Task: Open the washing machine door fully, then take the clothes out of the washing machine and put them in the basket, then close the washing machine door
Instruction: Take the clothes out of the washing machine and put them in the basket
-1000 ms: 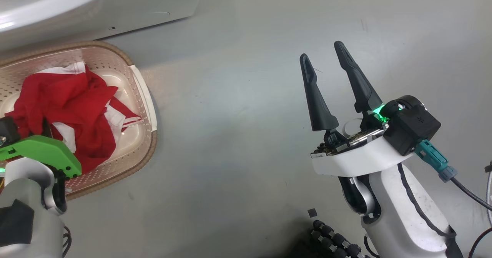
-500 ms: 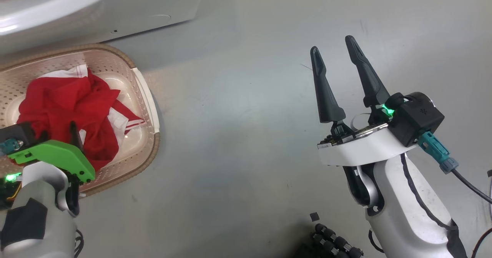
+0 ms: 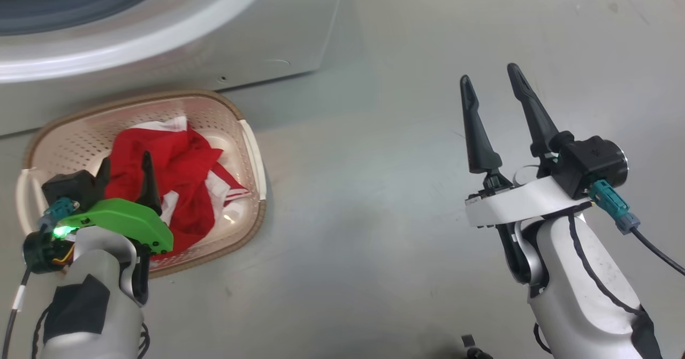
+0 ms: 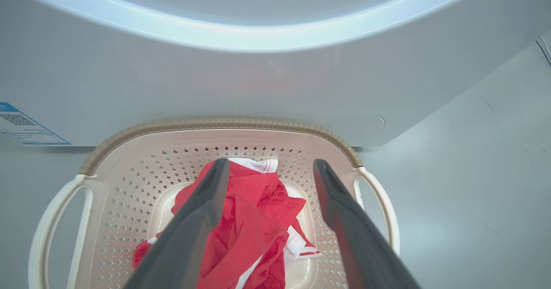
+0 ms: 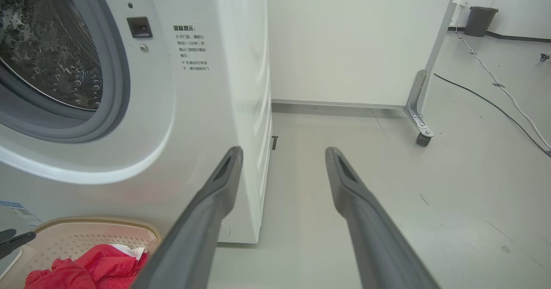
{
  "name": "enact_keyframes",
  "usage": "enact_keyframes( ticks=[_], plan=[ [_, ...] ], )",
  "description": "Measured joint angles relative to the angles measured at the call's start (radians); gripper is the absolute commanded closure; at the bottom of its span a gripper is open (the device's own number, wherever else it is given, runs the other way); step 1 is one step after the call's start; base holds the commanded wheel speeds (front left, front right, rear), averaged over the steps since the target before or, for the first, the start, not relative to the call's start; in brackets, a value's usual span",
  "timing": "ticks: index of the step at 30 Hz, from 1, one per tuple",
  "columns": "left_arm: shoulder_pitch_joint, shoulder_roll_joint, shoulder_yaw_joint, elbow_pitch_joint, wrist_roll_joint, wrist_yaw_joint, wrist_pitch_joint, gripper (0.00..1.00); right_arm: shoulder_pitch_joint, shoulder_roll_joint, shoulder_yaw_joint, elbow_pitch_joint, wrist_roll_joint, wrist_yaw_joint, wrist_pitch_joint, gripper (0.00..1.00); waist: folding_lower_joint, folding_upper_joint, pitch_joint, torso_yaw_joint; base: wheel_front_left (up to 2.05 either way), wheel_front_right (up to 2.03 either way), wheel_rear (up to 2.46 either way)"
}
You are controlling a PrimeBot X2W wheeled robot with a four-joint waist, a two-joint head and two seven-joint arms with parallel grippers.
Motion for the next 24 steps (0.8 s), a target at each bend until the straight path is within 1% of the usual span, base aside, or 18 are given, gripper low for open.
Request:
enact_keyframes(
  ticks=[5,10,15,18,24],
  plan=[
    [0.03,-0.011,-0.021,-0.044,0.007,-0.018,-0.017,0.0,0.029,-0.017,-0.025,0.034,-0.007,0.0,0.0,0.0,0.0,0.0,-0.058,0.044,0.0,0.0,0.0],
    [0.055,-0.023,-0.037,-0.108,0.033,-0.026,-0.019,0.0,0.062,-0.029,-0.045,0.064,-0.007,0.002,0.0,0.0,0.0,0.0,-0.119,0.089,0.0,0.0,0.0],
    [0.092,-0.029,-0.057,-0.188,0.055,-0.028,-0.02,0.0,0.098,-0.031,-0.053,0.087,-0.007,0.004,0.0,0.0,0.0,0.0,-0.185,0.132,0.0,0.0,0.0],
    [0.116,-0.029,-0.056,-0.283,0.066,-0.028,-0.02,0.0,0.125,-0.032,-0.055,0.103,-0.007,0.013,0.0,0.0,0.0,0.0,-0.238,0.162,0.0,0.0,0.0],
    [0.196,-0.029,-0.06,-0.355,0.096,-0.027,-0.02,0.0,0.16,-0.031,-0.055,0.119,-0.007,0.023,0.0,0.0,-0.0001,0.0,-0.316,0.197,0.0,0.0,0.0]
  ],
)
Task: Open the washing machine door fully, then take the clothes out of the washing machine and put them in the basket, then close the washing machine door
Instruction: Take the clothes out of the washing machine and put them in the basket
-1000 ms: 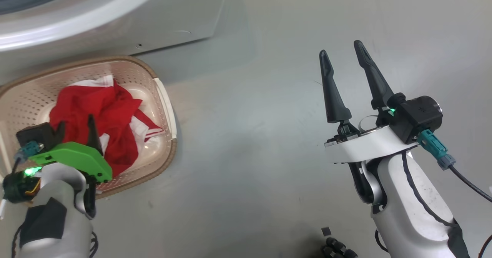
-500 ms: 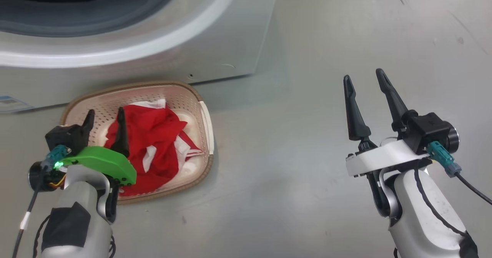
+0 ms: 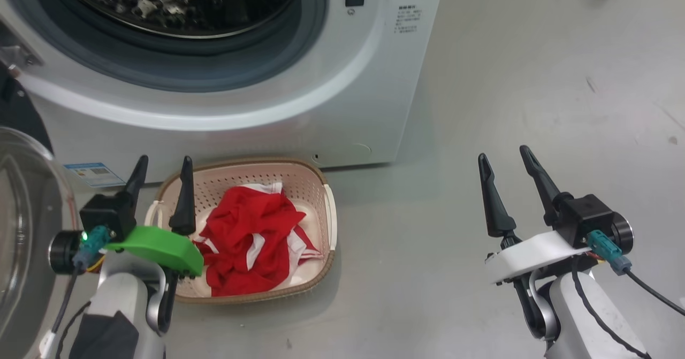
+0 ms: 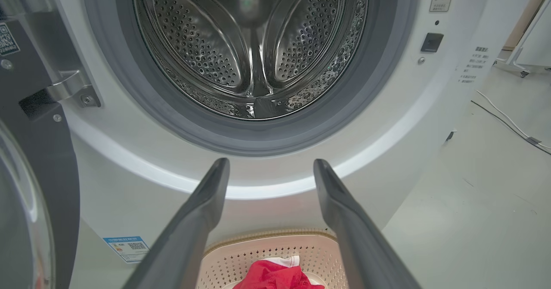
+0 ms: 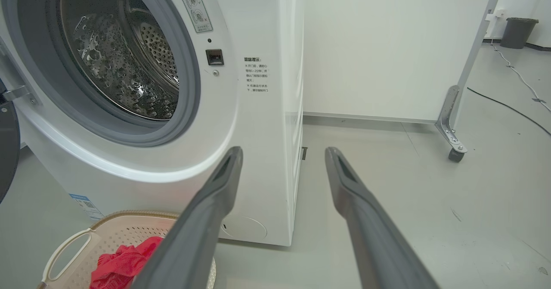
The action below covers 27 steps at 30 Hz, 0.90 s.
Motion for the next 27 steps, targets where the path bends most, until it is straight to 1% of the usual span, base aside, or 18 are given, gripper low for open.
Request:
enact_keyframes(
  ticks=[8,13,27],
  plan=[
    [0.101,-0.001,-0.014,-0.078,0.017,0.003,0.0,0.0,0.049,0.0,-0.005,0.016,0.0,0.005,0.0,0.0,0.0,0.0,-0.091,0.029,0.0,0.0,0.0],
    [0.174,-0.001,-0.026,-0.106,0.02,0.014,0.0,0.0,0.083,0.001,-0.011,0.018,0.0,0.005,0.0,0.0,0.0,-0.0001,-0.138,0.038,0.0,0.0,0.0],
    [0.317,-0.001,-0.043,-0.187,0.021,0.04,0.0,0.0,0.152,0.002,-0.022,0.024,0.0,0.005,0.0,0.0,0.0,-0.0001,-0.222,0.05,0.0,0.0,0.0]
  ],
)
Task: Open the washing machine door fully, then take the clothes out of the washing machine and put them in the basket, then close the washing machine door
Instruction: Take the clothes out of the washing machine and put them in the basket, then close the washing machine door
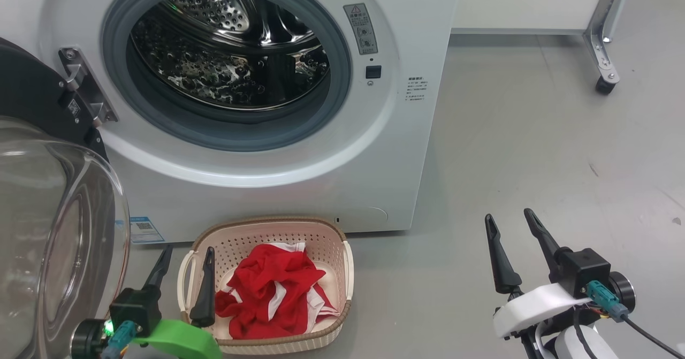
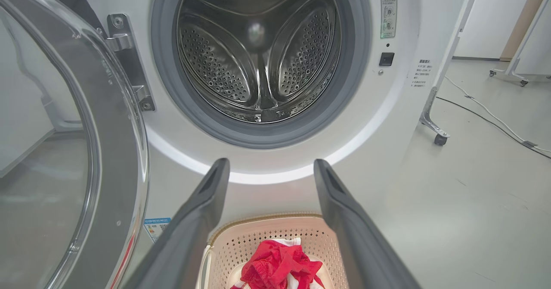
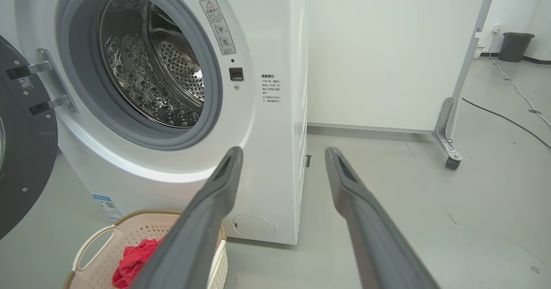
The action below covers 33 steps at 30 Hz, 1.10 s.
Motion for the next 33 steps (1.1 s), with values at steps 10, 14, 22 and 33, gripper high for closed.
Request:
enact_keyframes(
  ticks=[10,14,22,33],
  plan=[
    [0.051,0.0,-0.01,-0.078,0.0,0.014,0.006,0.0,0.013,0.002,-0.004,-0.006,0.0,0.007,0.0,0.0,0.0,0.0,-0.012,-0.001,0.0,0.0,0.0],
    [0.068,0.0,-0.013,-0.104,0.0,0.022,0.017,0.0,0.016,0.003,-0.004,-0.011,0.0,0.007,0.0,0.0,0.0,0.0,-0.012,-0.002,0.0,0.0,0.0],
    [0.092,0.0,-0.017,-0.147,0.0,0.034,0.036,0.0,0.032,0.007,-0.005,-0.015,0.0,0.008,0.0,0.0,0.0,0.0,-0.013,-0.004,0.0,0.0,0.0],
    [0.12,0.0,-0.02,-0.198,0.0,0.05,0.057,0.0,0.032,0.009,-0.009,-0.02,0.0,0.009,0.0,0.0,0.0,0.0,-0.014,-0.004,-0.01,0.03,-0.02]
  ],
)
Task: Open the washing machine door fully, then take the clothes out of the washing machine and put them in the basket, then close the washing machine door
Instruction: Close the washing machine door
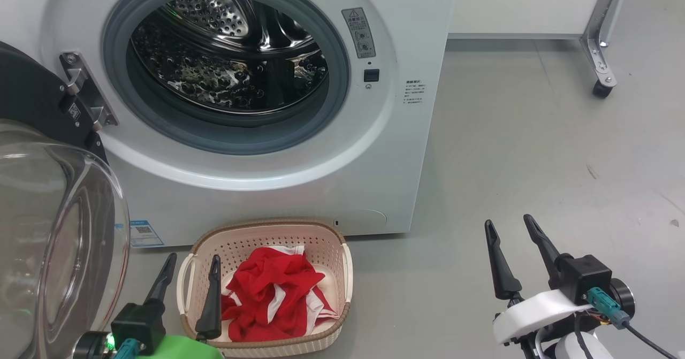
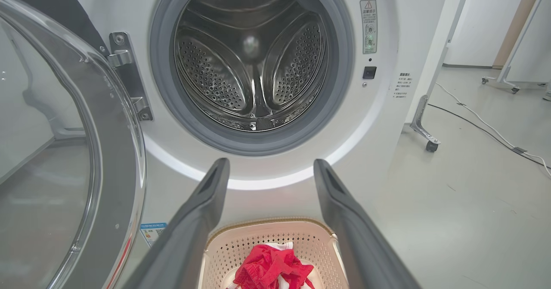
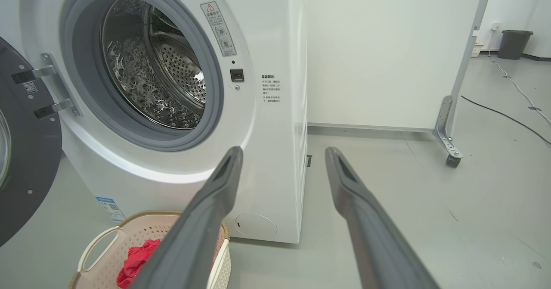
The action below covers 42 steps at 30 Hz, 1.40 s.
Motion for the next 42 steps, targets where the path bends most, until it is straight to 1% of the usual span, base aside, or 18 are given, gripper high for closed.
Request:
enact_keyframes(
  ticks=[14,20,23,33,42],
  plan=[
    [0.023,0.001,-0.005,-0.052,0.006,0.01,0.019,0.0,0.0,0.002,-0.003,-0.003,0.0,0.001,0.0,0.0,0.0,0.0,-0.002,0.003,-0.38,0.4,-0.02],
    [0.023,0.002,-0.006,-0.072,0.006,0.01,0.028,0.0,0.0,0.002,-0.004,-0.005,0.0,0.001,0.0,0.0,0.0001,0.0,0.001,0.005,-0.8,0.8,0.0],
    [0.024,0.003,-0.007,-0.079,0.006,0.013,0.036,0.0,0.0,0.002,-0.005,-0.005,0.0,0.008,0.0,0.0,0.0,0.0,0.003,0.005,-0.99,0.99,0.0],
    [0.025,0.009,-0.013,-0.111,0.007,0.012,0.044,0.0,0.0,0.004,-0.011,-0.007,-0.002,0.008,0.0,0.0,0.0,0.0,0.012,0.003,-0.99,0.99,0.0],
    [0.028,0.013,-0.009,-0.124,0.007,0.013,0.048,0.0,0.0,0.004,-0.017,-0.007,-0.003,0.008,0.0,0.0,0.0,0.0,0.015,0.003,-0.61,0.61,0.0]
  ],
)
